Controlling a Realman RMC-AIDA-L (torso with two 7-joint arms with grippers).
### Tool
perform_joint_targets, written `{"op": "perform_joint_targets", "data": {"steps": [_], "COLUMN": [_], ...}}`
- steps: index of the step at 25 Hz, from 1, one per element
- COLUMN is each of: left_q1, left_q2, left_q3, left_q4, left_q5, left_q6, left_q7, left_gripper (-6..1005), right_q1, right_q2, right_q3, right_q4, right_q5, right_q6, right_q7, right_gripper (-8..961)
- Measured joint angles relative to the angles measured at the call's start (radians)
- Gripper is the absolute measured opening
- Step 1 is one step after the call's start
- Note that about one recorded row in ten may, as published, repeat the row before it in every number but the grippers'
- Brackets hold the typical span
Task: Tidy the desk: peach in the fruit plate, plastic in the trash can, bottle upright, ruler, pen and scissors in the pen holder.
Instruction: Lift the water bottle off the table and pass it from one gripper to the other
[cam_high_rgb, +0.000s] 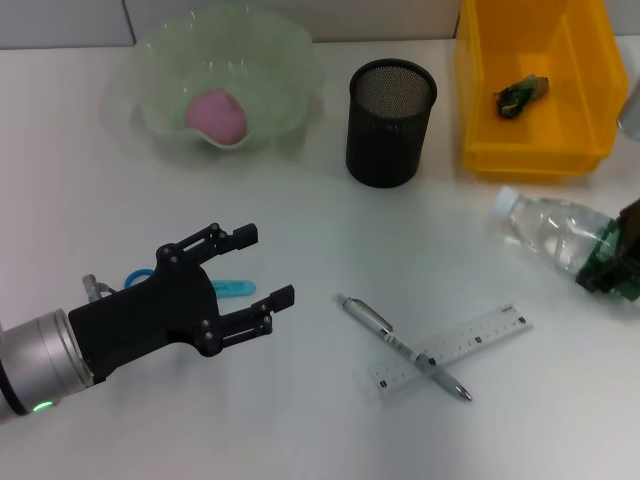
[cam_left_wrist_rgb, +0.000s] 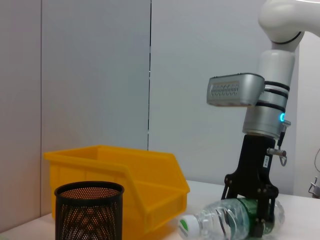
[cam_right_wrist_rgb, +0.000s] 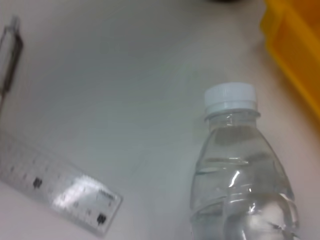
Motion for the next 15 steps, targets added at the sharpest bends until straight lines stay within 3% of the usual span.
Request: {"op": "perform_joint_targets", "data": {"steps": [8, 15], "left_q1": [-0.001, -0.003], "left_q2": [0.002, 0.004], "left_q3": [-0.009, -0.038], "left_q4": [0.000, 0.000], "left_q5": [-0.003, -0.003], "left_q6": [-0.003, -0.003], "left_q7": [-0.009, -0.024], "left_gripper": [800, 800], "right_q1": [-0.041, -0.139], "right_q2": [0.007, 0.008], "right_q3": [0.004, 0.005], "right_q4": [-0.151, -0.252], "right_q5": [0.131, 0.400], "right_q6": [-0.072, -0.109], "right_q7": [-0.010, -0.076], "right_gripper": [763, 765]}}
